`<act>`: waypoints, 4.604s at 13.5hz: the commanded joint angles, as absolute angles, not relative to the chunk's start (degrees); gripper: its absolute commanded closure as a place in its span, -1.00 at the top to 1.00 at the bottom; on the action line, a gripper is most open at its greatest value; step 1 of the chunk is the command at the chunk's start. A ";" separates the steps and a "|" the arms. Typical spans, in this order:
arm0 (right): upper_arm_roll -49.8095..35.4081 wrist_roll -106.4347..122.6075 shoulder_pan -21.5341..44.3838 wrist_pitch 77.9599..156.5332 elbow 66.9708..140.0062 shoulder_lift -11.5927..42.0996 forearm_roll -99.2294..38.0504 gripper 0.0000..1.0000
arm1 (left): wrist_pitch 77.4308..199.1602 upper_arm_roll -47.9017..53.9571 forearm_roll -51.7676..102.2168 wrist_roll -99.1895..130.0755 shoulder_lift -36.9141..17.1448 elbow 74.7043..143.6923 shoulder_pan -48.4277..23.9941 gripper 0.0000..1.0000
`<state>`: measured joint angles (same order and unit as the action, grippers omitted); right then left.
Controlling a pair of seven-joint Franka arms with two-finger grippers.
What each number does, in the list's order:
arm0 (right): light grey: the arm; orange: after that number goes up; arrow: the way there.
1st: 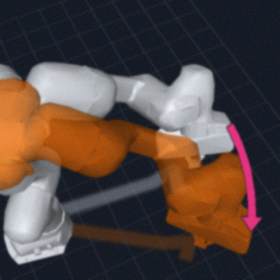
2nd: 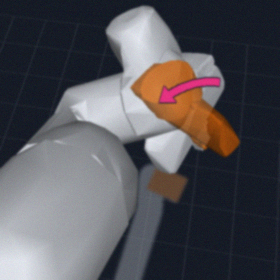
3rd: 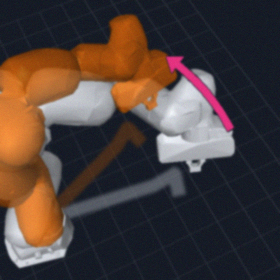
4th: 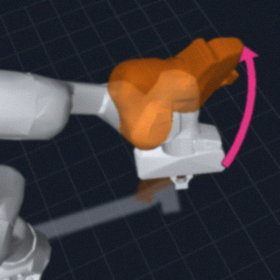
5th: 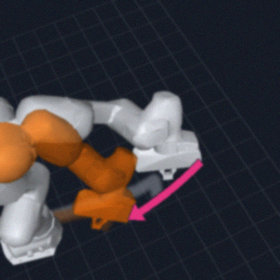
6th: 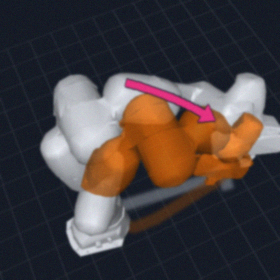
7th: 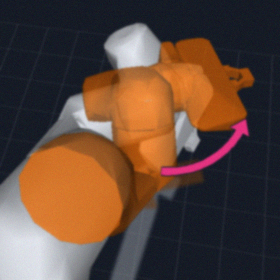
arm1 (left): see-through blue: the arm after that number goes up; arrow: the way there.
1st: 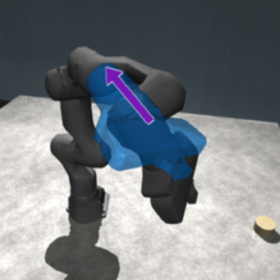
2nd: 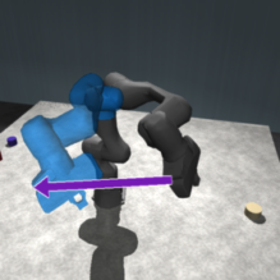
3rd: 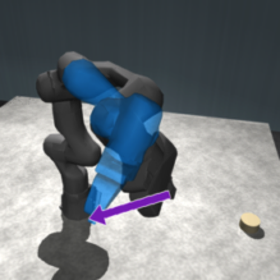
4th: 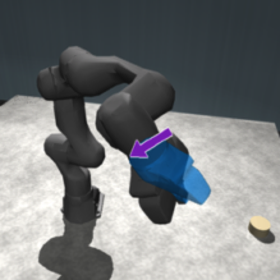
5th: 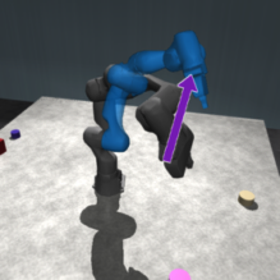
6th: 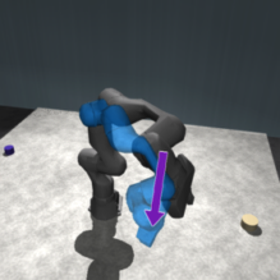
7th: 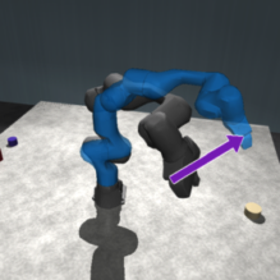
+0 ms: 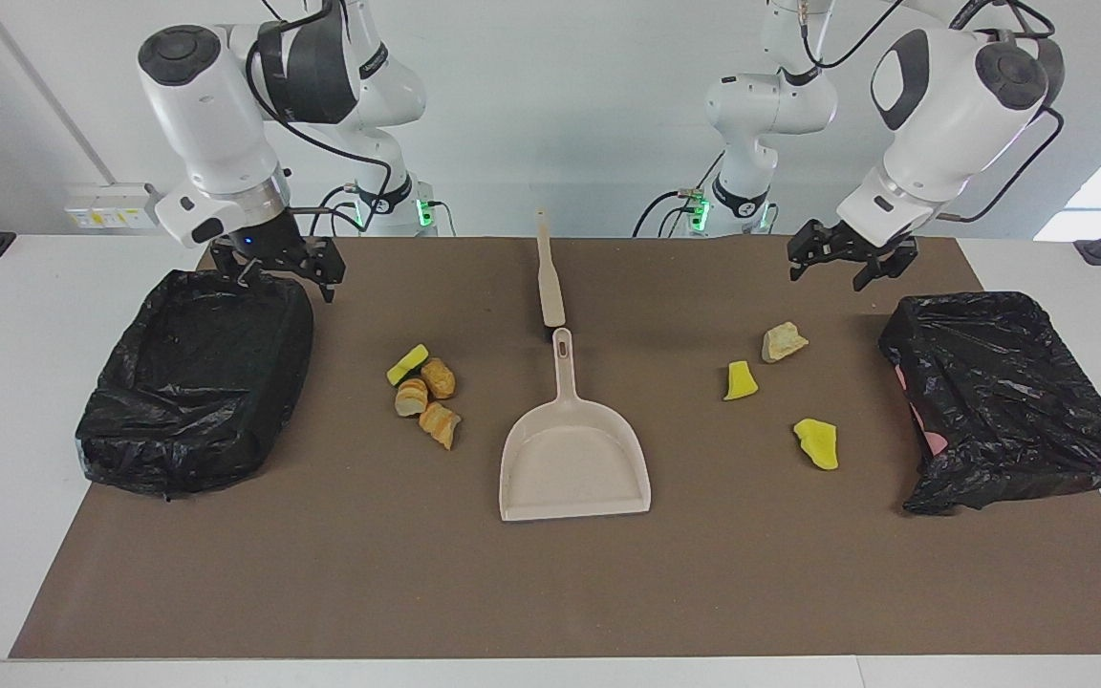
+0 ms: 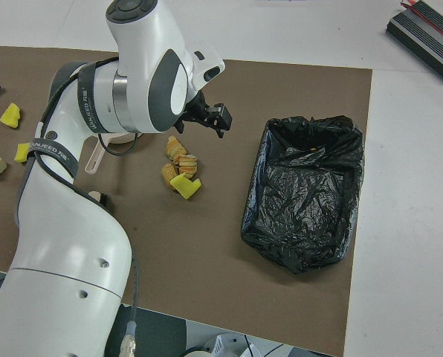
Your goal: Sweep and dump trash in bin
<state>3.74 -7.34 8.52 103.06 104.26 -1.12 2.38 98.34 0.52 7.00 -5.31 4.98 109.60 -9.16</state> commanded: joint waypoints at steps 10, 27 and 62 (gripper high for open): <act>2.99 -18.63 21.53 116.19 98.02 13.69 -3.34 1.00 | 127.67 -0.18 8.09 16.21 11.08 137.89 -40.67 1.00; 2.37 -27.16 33.31 120.58 91.93 26.45 -7.30 1.00 | 136.07 -0.70 7.56 50.71 0.44 133.95 -65.04 -0.79; 2.02 34.02 35.51 105.82 99.75 17.84 -2.98 -1.00 | 102.48 -0.88 -10.37 54.13 11.94 136.38 -17.23 -1.00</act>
<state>2.28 34.57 35.67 104.79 99.43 18.34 -2.60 102.96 -1.59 -9.43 51.61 6.75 130.73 -18.70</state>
